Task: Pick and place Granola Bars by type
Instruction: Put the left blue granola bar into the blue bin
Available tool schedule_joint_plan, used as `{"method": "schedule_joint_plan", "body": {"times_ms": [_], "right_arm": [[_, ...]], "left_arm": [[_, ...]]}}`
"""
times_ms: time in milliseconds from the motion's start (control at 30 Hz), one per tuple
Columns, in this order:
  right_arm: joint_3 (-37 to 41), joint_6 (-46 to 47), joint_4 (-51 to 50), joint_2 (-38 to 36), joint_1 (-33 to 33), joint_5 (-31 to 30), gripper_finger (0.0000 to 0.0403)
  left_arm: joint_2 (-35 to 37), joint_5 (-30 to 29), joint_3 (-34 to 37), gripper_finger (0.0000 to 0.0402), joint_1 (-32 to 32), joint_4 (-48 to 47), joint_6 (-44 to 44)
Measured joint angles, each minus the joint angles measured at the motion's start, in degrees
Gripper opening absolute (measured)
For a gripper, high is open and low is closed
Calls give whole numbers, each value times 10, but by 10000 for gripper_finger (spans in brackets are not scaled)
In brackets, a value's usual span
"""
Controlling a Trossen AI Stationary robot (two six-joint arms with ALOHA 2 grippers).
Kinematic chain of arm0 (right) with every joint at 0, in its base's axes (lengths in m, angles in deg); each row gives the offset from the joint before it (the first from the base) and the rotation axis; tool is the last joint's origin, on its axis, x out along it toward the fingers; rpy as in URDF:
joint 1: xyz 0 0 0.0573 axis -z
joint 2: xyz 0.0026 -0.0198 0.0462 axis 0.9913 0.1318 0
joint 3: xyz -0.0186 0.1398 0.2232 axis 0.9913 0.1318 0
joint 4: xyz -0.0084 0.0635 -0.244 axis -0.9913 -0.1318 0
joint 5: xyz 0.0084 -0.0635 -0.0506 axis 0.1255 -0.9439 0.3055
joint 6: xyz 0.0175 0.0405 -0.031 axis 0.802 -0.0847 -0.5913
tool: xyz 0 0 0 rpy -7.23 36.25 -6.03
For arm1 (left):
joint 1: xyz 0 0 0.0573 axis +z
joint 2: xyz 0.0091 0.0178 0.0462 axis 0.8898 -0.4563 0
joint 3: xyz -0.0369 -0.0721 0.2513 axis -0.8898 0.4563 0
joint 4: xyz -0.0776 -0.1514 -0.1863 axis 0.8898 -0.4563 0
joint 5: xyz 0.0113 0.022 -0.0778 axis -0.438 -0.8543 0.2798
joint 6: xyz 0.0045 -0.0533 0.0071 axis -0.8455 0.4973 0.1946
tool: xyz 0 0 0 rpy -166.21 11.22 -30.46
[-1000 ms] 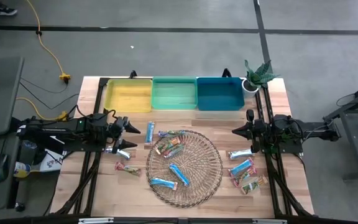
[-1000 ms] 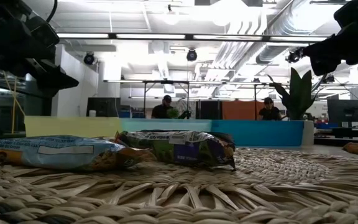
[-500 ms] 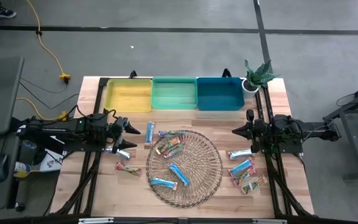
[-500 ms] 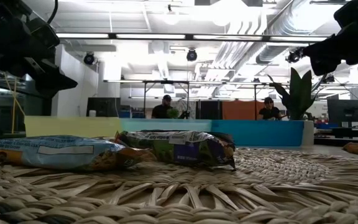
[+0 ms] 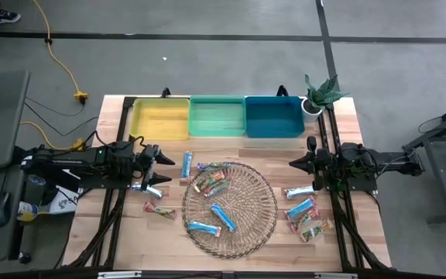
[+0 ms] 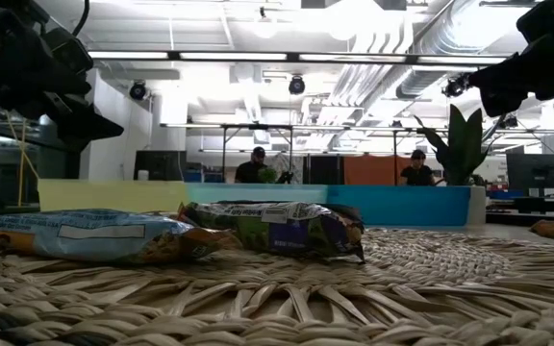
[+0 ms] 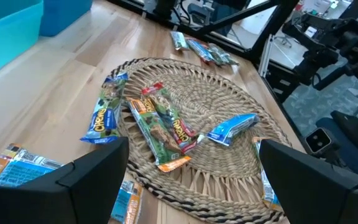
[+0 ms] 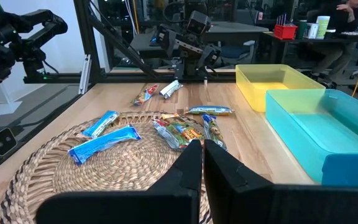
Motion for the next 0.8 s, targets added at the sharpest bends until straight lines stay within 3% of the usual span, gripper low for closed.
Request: {"method": "schedule_joint_plan", "body": {"times_ms": [333, 533, 800], "right_arm": [[0, 0, 0, 0, 0, 0, 0], [0, 0, 0, 0, 0, 0, 0], [0, 0, 0, 0, 0, 0, 0]], "left_arm": [[0, -5, 0, 358, 0, 18, -5], [0, 2, -41, 358, 0, 3, -41], [0, -6, -169, 358, 0, -172, -77]]}}
